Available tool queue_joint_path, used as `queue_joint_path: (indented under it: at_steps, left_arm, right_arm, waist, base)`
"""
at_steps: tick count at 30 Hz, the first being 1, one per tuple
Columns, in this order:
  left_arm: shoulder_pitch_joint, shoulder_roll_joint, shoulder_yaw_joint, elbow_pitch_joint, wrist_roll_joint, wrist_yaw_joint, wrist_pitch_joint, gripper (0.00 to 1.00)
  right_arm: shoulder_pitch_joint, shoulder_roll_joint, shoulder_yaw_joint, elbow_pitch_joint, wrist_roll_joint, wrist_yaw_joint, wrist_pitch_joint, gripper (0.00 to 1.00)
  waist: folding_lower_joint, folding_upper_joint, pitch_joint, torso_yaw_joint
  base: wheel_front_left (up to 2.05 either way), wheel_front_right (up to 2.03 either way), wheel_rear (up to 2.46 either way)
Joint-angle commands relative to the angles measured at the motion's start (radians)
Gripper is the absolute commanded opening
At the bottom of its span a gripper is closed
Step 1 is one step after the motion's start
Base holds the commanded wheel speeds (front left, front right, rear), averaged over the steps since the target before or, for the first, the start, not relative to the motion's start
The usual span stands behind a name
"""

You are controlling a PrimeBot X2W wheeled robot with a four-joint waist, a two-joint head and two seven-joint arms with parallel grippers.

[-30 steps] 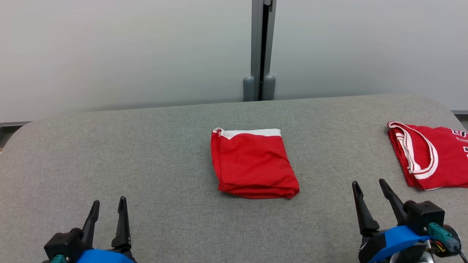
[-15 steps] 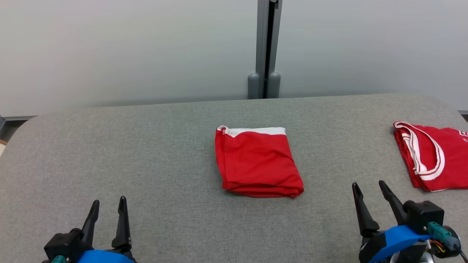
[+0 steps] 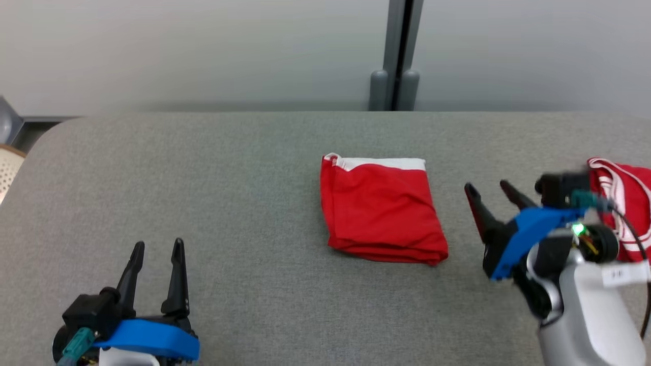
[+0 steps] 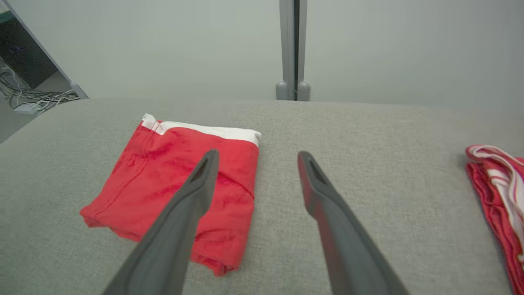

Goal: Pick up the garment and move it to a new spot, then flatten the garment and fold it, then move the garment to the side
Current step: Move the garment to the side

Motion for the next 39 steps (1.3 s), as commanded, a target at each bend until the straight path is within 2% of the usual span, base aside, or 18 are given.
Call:
queue_joint_path:
  at_steps: [1, 6, 8, 12, 20, 25, 26, 27, 28, 34, 39]
  left_arm:
    - [-0.023, 0.006, -0.001, -0.009, 0.003, 0.001, 0.004, 1.00]
    - [-0.056, 0.003, -0.016, -0.018, 0.010, -0.008, 0.005, 1.00]
    - [-0.066, 0.001, -0.020, -0.018, 0.011, -0.010, 0.004, 1.00]
    - [-0.089, -0.003, -0.027, -0.011, 0.012, -0.017, -0.001, 1.00]
    - [-0.114, -0.018, -0.041, 0.016, 0.019, -0.033, -0.009, 1.00]
    - [-0.127, -0.026, -0.043, 0.033, 0.018, -0.042, -0.012, 1.00]
    - [-0.127, -0.026, -0.040, 0.037, 0.017, -0.042, -0.013, 1.00]
    - [-0.127, -0.027, -0.037, 0.039, 0.017, -0.042, -0.014, 1.00]
    - [-0.127, -0.029, -0.034, 0.041, 0.016, -0.042, -0.014, 1.00]
    - [-0.120, -0.038, -0.020, 0.051, 0.019, -0.046, -0.017, 1.00]
    - [-0.116, -0.037, -0.005, 0.037, 0.028, -0.050, -0.017, 1.00]
  right_arm:
    - [-0.047, -0.002, -0.011, 0.026, 0.010, 0.001, 0.027, 1.00]
    - [-0.192, -0.003, -0.054, 0.185, 0.018, 0.000, 0.149, 1.00]
    - [-0.249, -0.002, -0.075, 0.259, 0.040, 0.001, 0.172, 1.00]
    - [-0.331, -0.002, -0.099, 0.429, 0.005, 0.001, 0.202, 1.00]
    - [-0.446, -0.002, -0.155, 0.724, -0.040, 0.001, 0.114, 1.00]
    - [-0.483, 0.005, -0.107, 0.895, 0.009, 0.001, 0.072, 1.00]
    - [-0.491, 0.007, -0.087, 0.920, 0.027, 0.001, 0.066, 0.95]
    - [-0.500, 0.008, -0.059, 0.938, 0.033, 0.002, 0.058, 0.44]
    - [-0.509, 0.008, -0.035, 0.946, 0.040, 0.002, 0.044, 0.00]
    - [-0.595, -0.003, 0.069, 0.945, -0.030, 0.000, -0.010, 0.00]
    - [-0.671, -0.028, 0.155, 0.911, -0.136, 0.000, 0.017, 0.00]
  waist:
    - [-0.0001, -0.0001, 0.031, 0.025]
    - [-0.0001, -0.0001, 0.072, 0.067]
    - [-0.0001, -0.0001, 0.087, 0.081]
    - [-0.0001, -0.0001, 0.108, 0.105]
    - [-0.0001, -0.0001, 0.137, 0.135]
    - [-0.0001, -0.0001, 0.144, 0.145]
    - [-0.0001, -0.0001, 0.144, 0.145]
    - [-0.0001, -0.0001, 0.145, 0.142]
    - [-0.0001, -0.0001, 0.146, 0.138]
    - [-0.0001, -0.0001, 0.138, 0.097]
    - [-0.0001, -0.0001, 0.134, 0.040]
  base:
    - [0.00, 0.00, 0.00]
    - [0.00, 0.00, 0.00]
    - [0.00, 0.00, 0.00]
    - [0.00, 0.00, 0.00]
    - [0.00, 0.00, 0.00]
    - [0.00, 0.00, 0.00]
    - [0.00, 0.00, 0.00]
    - [0.00, 0.00, 0.00]
    - [0.00, 0.00, 0.00]
    - [0.00, 0.00, 0.00]
    - [0.00, 0.00, 0.00]
